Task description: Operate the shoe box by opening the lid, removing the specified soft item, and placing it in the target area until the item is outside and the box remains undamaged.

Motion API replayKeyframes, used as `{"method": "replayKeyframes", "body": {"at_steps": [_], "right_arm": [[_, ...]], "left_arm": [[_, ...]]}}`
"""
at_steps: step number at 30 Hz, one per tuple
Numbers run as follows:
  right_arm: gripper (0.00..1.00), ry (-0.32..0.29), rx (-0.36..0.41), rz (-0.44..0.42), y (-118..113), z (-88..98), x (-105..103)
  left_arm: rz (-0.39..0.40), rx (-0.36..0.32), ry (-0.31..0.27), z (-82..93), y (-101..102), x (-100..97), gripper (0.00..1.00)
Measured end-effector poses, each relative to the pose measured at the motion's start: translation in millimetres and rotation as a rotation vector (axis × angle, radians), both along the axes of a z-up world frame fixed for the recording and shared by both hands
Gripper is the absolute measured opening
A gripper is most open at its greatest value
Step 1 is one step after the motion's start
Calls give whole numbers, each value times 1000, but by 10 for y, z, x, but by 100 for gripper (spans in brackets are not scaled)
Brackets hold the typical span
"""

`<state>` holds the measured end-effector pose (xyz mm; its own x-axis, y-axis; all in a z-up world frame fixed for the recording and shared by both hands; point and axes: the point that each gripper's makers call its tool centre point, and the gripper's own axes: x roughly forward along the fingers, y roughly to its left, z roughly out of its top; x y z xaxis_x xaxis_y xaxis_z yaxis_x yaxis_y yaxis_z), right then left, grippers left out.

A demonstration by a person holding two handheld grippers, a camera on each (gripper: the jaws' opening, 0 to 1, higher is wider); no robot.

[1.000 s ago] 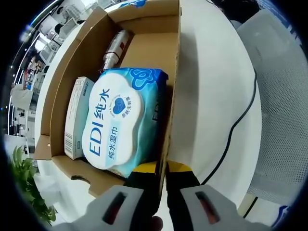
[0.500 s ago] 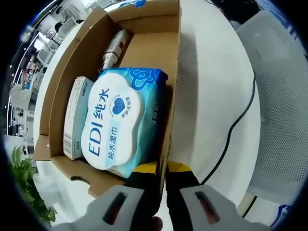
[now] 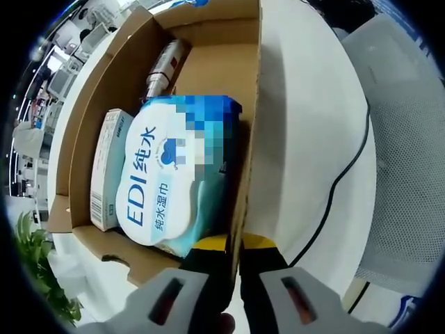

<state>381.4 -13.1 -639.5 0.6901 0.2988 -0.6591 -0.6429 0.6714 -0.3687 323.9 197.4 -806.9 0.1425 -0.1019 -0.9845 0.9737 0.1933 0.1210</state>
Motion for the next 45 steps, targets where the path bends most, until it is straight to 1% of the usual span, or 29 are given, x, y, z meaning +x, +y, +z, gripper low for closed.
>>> {"method": "replayKeyframes", "body": {"at_steps": [3,8,10,13,15,17,19,23,27,29,31,33,35,40,43,45], "right_arm": [[44,-8,-27,40,35,-41,-21],[42,-2,-34,62,69,-140,-54],[40,22,-23,83,92,-230,-60],[40,41,-35,86,80,-302,-34],[40,34,-49,99,89,-326,11],[38,22,-95,126,85,-354,54],[35,14,-121,138,101,-376,102],[35,10,-147,175,161,-409,170],[35,32,-204,197,153,-561,254],[35,43,-233,235,157,-636,292],[36,70,-252,225,142,-713,331],[36,55,-261,248,168,-749,375],[36,56,-287,254,164,-805,412],[35,71,-271,245,224,-889,417],[34,66,-274,243,233,-891,398],[34,71,-292,255,212,-917,381]], "left_arm": [[-3,-2,-7,-4,3,1,3],[5,0,-3,-4,7,10,3],[10,-2,-7,-4,5,15,3],[4,-3,-21,1,7,14,4],[-1,0,-21,5,10,18,4],[-2,-1,-10,9,13,22,3],[-2,-1,-9,11,16,30,3],[-8,-2,-16,24,25,38,3],[-17,-3,-22,29,30,48,3],[-21,-3,-15,34,34,50,3],[-18,-5,-8,40,35,48,3],[-17,-3,-9,41,37,46,3],[-16,-8,-12,42,41,47,3],[-12,-16,-22,46,41,45,4],[-6,-6,-19,42,47,46,4],[-1,2,-9,37,51,47,3]]}}
